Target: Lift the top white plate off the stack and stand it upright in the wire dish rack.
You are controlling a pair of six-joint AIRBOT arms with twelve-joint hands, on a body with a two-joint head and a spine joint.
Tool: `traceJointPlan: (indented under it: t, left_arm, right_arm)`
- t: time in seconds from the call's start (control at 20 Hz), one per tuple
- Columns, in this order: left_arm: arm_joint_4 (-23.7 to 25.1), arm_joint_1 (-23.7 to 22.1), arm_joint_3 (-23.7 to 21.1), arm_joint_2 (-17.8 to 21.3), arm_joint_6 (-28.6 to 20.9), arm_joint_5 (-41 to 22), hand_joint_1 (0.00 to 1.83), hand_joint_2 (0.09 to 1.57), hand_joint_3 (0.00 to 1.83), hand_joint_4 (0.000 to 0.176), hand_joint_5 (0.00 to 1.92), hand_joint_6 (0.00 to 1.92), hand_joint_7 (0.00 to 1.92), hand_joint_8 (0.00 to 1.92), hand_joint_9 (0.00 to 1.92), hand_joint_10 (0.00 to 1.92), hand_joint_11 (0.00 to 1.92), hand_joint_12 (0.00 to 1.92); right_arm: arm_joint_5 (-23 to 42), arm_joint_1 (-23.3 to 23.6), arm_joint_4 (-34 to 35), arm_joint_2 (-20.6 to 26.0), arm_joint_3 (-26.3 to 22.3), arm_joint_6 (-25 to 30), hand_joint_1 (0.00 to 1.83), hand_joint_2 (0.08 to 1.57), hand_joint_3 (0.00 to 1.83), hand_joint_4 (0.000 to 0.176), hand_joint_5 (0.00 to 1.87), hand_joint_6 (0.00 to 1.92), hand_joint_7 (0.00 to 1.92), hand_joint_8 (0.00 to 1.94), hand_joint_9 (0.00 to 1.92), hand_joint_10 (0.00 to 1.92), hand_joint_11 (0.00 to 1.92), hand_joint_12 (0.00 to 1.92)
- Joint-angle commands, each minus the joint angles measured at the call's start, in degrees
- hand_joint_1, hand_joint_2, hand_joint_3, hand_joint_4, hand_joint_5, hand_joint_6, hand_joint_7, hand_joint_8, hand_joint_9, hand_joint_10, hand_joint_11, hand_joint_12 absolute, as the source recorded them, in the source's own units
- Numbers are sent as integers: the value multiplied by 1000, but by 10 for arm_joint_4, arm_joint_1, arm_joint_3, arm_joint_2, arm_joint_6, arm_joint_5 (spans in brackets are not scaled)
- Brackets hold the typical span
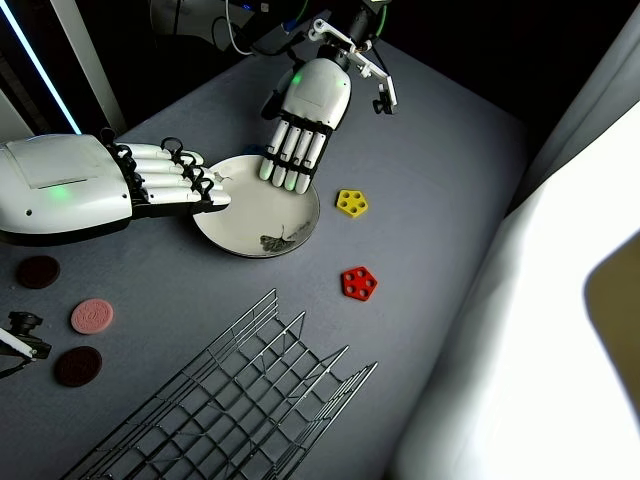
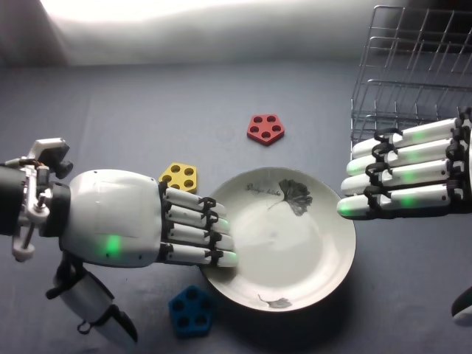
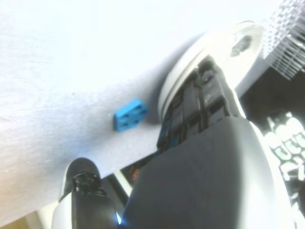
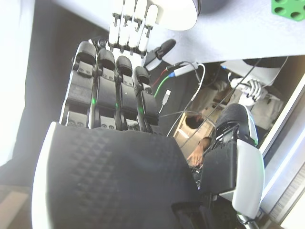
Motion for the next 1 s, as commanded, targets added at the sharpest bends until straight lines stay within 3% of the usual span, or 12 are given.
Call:
traceJointPlan:
  t: [0.0,0.65,0.95]
  left_arm:
    - [-9,-1,0,-6,1,-8,152,971,0,0,52,0,88,0,106,0,143,34]
    - [-50,3,44,-112,0,40,144,971,0,0,53,4,83,8,86,9,130,23]
    - [-46,-1,53,-127,-1,41,115,988,2,0,44,11,64,12,58,13,77,14]
  right_arm:
    - [46,2,36,5,-1,-3,154,990,1,0,182,2,208,2,211,1,216,4]
    - [49,-7,51,-5,0,-66,188,984,0,0,99,0,126,0,144,0,171,1]
    - [46,-27,58,-12,4,-86,644,848,0,0,88,1,165,1,221,4,291,30]
